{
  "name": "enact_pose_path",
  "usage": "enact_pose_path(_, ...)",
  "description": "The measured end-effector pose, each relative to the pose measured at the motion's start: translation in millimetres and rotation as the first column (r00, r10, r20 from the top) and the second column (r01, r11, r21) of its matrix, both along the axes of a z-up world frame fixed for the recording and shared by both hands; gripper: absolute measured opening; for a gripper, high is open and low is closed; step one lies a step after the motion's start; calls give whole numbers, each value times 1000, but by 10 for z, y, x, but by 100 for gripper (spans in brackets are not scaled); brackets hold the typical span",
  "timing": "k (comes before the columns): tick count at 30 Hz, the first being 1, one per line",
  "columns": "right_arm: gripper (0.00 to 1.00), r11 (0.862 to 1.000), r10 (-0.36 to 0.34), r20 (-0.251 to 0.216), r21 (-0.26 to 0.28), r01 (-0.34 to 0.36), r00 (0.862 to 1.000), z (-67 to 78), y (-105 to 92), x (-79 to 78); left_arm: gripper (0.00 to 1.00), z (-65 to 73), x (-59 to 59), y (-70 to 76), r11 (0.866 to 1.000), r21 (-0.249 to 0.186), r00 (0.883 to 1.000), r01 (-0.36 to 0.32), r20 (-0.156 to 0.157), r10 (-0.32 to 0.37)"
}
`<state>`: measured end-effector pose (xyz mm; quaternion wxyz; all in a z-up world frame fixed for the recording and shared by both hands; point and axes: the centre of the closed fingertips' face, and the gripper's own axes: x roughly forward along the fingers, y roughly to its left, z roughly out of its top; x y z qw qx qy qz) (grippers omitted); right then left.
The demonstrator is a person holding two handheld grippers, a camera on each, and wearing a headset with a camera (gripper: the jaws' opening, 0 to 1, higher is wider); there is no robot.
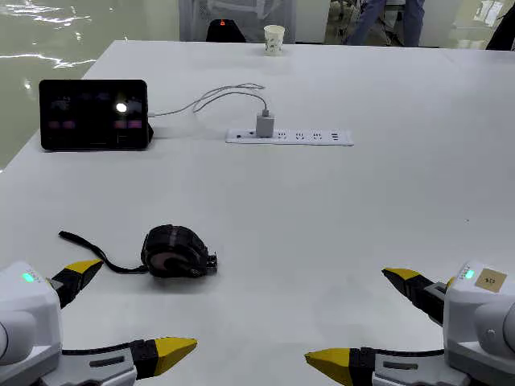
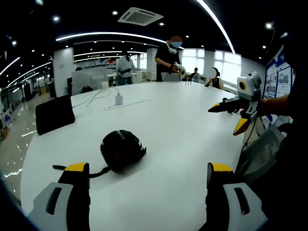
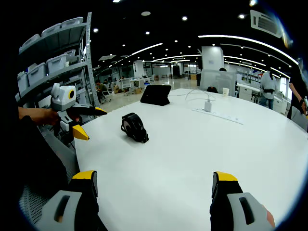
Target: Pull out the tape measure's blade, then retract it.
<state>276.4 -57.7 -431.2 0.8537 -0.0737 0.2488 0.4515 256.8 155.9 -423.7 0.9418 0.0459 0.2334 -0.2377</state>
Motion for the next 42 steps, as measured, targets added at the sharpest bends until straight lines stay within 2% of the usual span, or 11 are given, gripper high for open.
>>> enact_pose_path(23,99,1000,19,10,-13,-18,1000,-8,13,-3,99,-7,-9,-1,1000,2,1000,13,-1,-13)
enact_pose_path(42,99,998,61,-1,-24,-61,998,-48,80,55,99,-29,68,44,999,8,999,34,-10,-34)
